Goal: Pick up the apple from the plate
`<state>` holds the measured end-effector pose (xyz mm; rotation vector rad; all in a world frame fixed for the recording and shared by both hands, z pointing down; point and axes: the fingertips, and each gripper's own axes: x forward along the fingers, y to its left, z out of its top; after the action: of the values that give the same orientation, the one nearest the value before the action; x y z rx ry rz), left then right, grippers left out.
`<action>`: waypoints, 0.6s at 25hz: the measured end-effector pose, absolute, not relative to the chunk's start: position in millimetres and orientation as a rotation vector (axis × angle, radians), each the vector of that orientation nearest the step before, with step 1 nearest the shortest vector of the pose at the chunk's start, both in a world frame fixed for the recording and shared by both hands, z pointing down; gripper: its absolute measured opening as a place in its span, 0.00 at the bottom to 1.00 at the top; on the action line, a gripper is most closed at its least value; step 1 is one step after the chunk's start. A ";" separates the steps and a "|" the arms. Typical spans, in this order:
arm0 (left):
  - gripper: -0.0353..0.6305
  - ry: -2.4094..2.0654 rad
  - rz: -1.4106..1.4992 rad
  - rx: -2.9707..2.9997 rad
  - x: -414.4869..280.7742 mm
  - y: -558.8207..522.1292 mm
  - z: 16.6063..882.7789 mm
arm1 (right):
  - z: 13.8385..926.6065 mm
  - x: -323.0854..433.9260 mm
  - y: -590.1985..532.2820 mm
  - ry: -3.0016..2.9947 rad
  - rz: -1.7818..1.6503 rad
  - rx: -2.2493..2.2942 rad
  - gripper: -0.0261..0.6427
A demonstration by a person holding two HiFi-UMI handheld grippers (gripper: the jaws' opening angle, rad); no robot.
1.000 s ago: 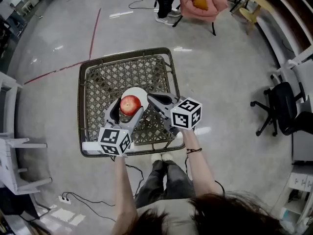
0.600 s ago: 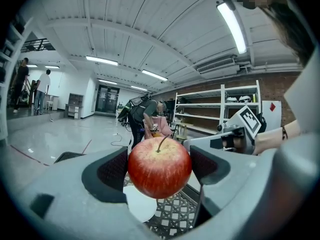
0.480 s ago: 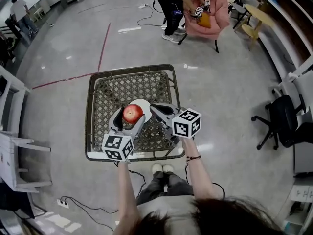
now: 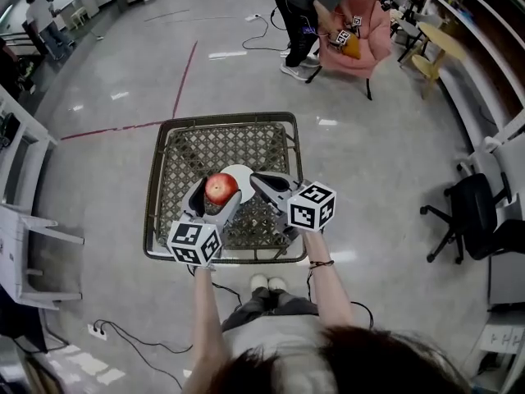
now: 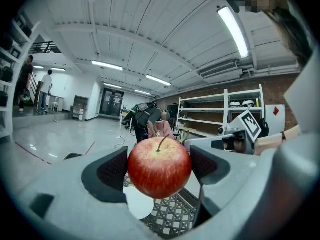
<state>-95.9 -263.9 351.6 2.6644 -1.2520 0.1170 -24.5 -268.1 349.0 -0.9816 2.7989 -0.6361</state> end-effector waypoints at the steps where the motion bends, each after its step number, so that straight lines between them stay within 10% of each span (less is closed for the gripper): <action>1: 0.64 -1.254 0.112 2.661 -96.5 -262.1 350.2 | 346.8 -25.0 -266.4 2.798 -0.633 -0.977 0.05; 15: 0.64 -1.256 0.108 2.680 -92.7 -238.5 333.4 | 320.9 -28.1 -245.2 2.816 -0.539 -0.913 0.05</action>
<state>-92.7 -238.5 333.4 2.6802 -1.2556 0.1084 -28.1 -245.2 320.9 -0.9128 2.8165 -0.5395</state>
